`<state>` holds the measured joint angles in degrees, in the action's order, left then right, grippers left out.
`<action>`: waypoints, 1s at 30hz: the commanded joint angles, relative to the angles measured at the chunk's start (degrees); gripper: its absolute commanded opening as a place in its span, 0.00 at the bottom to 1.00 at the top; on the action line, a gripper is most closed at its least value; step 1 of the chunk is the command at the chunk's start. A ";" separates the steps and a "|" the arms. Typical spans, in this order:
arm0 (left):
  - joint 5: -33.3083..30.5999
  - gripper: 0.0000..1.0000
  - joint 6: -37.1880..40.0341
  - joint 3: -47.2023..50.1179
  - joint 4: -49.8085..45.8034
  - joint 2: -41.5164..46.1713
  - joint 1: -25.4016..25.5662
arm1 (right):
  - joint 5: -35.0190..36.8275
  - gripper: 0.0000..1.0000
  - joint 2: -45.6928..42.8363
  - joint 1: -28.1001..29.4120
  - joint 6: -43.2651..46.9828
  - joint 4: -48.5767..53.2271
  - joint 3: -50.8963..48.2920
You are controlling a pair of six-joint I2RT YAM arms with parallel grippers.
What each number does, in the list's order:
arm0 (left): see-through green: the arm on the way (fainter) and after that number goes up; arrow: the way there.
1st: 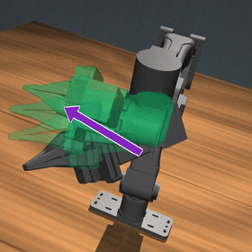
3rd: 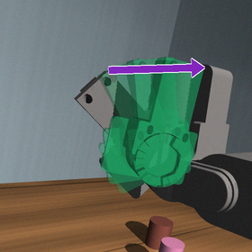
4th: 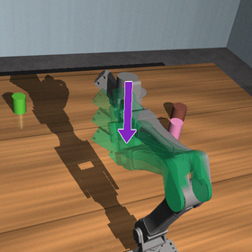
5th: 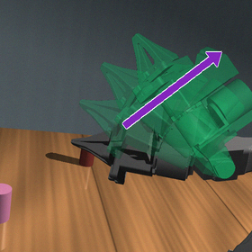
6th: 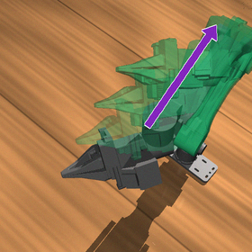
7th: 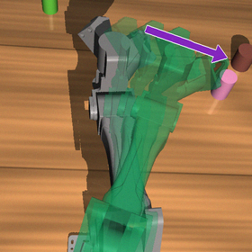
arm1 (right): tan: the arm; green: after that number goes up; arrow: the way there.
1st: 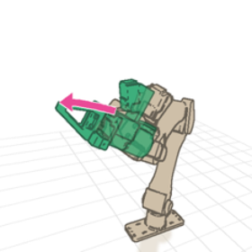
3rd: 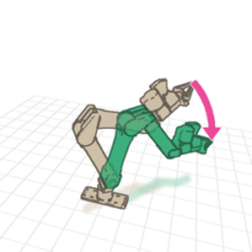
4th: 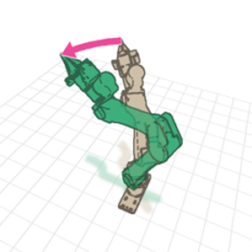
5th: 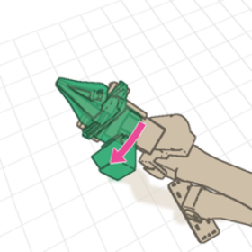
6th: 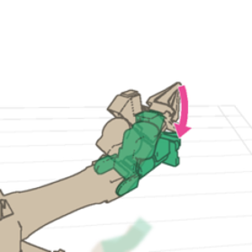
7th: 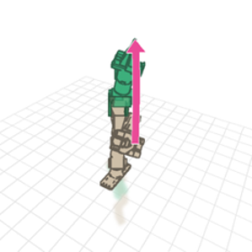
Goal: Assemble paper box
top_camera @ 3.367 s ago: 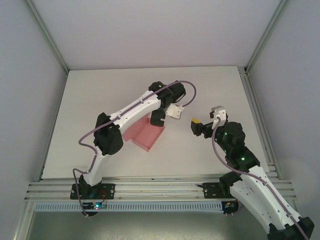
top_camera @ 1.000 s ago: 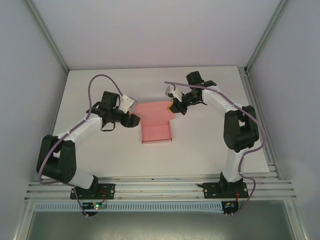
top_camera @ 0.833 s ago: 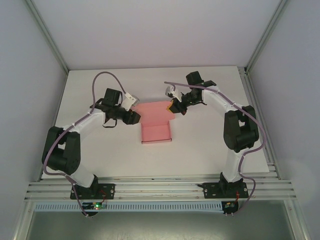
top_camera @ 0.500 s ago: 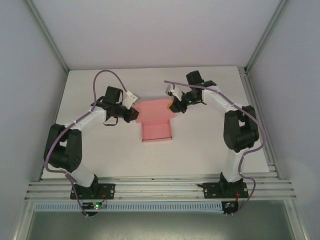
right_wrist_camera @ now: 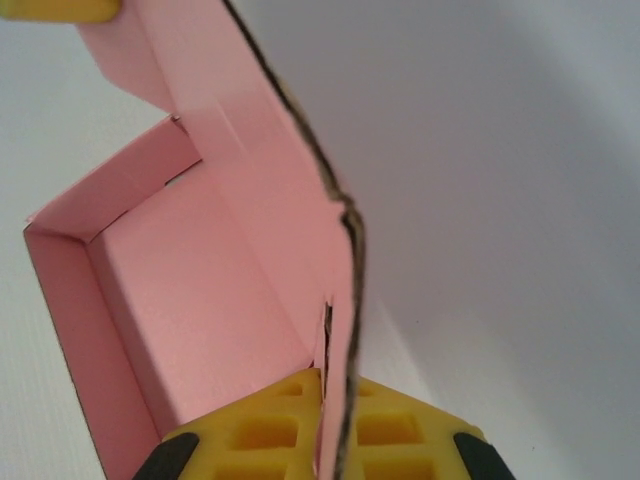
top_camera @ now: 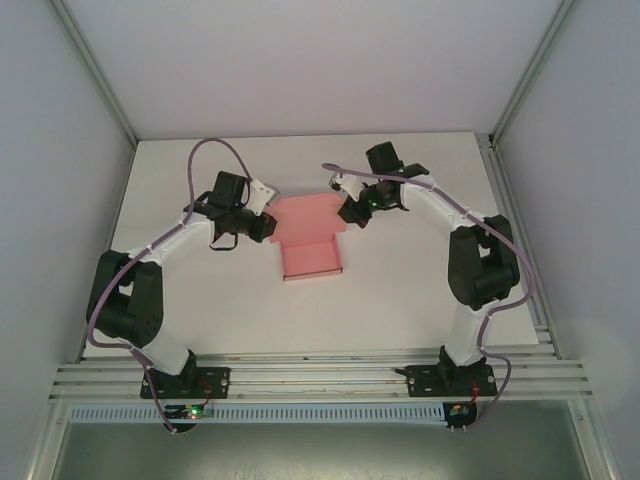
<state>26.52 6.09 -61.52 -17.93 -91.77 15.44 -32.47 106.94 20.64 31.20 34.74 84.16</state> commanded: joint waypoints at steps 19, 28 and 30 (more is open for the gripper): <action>-27.39 0.00 -43.26 -1.48 29.40 -6.60 11.81 | 49.25 0.00 -6.94 14.10 -56.63 -68.57 -27.81; -25.69 0.04 -41.68 -6.60 31.50 -14.08 12.08 | 35.61 0.00 -4.22 13.30 -46.74 -67.02 -29.82; -24.36 0.02 -41.66 -5.59 33.00 -14.92 12.16 | 35.57 0.00 -4.54 13.34 -45.79 -67.50 -31.75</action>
<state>-4.78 -33.10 -66.02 8.36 -105.47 26.13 12.38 102.69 32.36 -16.95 -28.56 54.15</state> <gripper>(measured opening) 0.057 0.050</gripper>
